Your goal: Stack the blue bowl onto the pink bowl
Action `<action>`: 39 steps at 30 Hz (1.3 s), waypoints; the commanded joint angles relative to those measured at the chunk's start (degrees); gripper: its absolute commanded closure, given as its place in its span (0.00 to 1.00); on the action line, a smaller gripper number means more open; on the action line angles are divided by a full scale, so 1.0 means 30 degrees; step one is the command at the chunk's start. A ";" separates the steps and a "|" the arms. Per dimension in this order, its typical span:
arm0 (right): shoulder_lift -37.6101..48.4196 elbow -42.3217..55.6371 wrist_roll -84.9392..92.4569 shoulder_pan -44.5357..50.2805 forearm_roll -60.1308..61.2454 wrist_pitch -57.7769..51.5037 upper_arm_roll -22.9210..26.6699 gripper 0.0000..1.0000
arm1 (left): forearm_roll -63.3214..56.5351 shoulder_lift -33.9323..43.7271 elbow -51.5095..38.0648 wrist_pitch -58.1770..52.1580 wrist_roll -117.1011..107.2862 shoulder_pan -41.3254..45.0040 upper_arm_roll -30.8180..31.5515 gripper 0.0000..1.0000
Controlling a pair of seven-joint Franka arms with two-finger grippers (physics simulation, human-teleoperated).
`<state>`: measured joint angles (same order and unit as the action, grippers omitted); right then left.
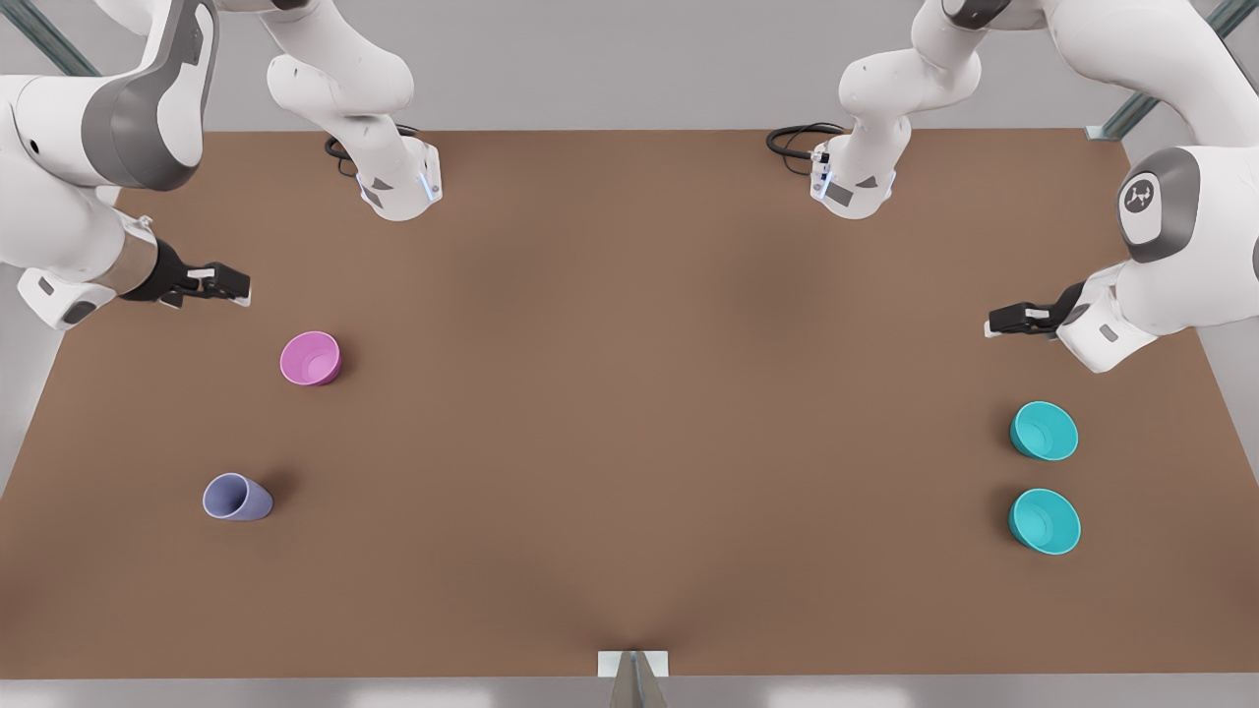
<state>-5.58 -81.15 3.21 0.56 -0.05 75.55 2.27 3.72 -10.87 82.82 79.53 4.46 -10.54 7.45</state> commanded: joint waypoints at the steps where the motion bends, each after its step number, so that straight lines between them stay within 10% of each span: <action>1: -0.0013 0.0007 0.0307 -0.0011 0.0018 0.0246 0.0006 0.00 | -0.0010 0.0020 -0.0008 0.0061 0.0097 -0.0001 0.0009 0.00; 5: -0.2556 0.2700 0.2236 -0.0420 0.0223 -0.0046 0.0035 0.00 | 0.0019 0.0020 -0.0008 0.0032 0.0097 -0.0118 0.0009 0.00; 24: 0.0221 -1.3994 0.3237 -0.4289 0.0897 1.5392 0.0738 0.00 | -0.0010 0.0020 0.0109 0.0061 0.0126 -0.0294 0.0009 0.00; 39: -0.2767 -1.6428 0.2973 -0.4845 0.2654 1.7296 0.1002 0.00 | -0.0420 -0.0009 0.0109 0.0471 0.0155 -0.0382 0.0009 0.00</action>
<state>-13.56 -130.32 11.11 -13.94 6.46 125.55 5.27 2.56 -10.89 83.09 80.41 4.83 -11.69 7.44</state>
